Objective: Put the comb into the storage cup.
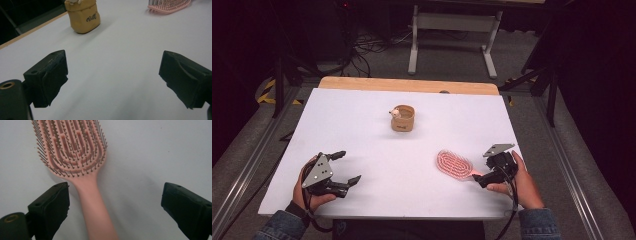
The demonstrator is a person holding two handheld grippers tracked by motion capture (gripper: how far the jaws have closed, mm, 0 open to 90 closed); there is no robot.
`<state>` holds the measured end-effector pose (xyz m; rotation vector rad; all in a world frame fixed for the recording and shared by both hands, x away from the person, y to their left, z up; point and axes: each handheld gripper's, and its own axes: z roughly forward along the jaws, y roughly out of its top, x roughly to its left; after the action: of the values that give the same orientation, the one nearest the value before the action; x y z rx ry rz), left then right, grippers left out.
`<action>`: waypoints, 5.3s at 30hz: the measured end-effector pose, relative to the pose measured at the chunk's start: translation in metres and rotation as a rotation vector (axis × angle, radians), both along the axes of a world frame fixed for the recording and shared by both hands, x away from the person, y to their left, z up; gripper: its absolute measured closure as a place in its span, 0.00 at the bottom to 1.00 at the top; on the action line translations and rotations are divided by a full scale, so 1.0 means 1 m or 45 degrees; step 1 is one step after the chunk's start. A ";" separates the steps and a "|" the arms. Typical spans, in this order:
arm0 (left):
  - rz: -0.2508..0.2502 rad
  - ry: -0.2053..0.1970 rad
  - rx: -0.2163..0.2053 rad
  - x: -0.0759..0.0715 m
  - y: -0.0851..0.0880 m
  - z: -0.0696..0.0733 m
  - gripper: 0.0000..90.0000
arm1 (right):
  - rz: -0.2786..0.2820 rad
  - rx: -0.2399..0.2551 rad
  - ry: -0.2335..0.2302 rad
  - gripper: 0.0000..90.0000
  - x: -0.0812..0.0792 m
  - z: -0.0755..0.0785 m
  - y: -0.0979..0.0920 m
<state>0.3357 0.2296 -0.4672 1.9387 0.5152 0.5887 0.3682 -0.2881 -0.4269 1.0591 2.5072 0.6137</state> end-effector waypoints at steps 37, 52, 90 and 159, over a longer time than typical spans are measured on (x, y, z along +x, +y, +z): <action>-0.020 0.013 0.003 0.000 0.002 -0.001 0.11 | 0.243 0.010 0.140 0.77 0.010 -0.011 0.021; -0.024 0.016 0.003 0.000 0.001 -0.001 0.11 | 0.265 0.142 -0.125 0.77 0.009 -0.010 0.021; -0.019 0.026 -0.010 0.001 0.000 -0.001 0.10 | 0.187 0.427 -0.495 0.78 -0.016 -0.006 0.071; -0.187 0.264 -0.455 0.045 -0.110 0.047 0.47 | 0.311 0.340 -0.758 0.78 -0.027 -0.012 0.170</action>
<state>0.3808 0.1194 -0.4202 1.6841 0.5603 0.1858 0.3410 -0.1178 -0.4390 0.5316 2.0669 1.1651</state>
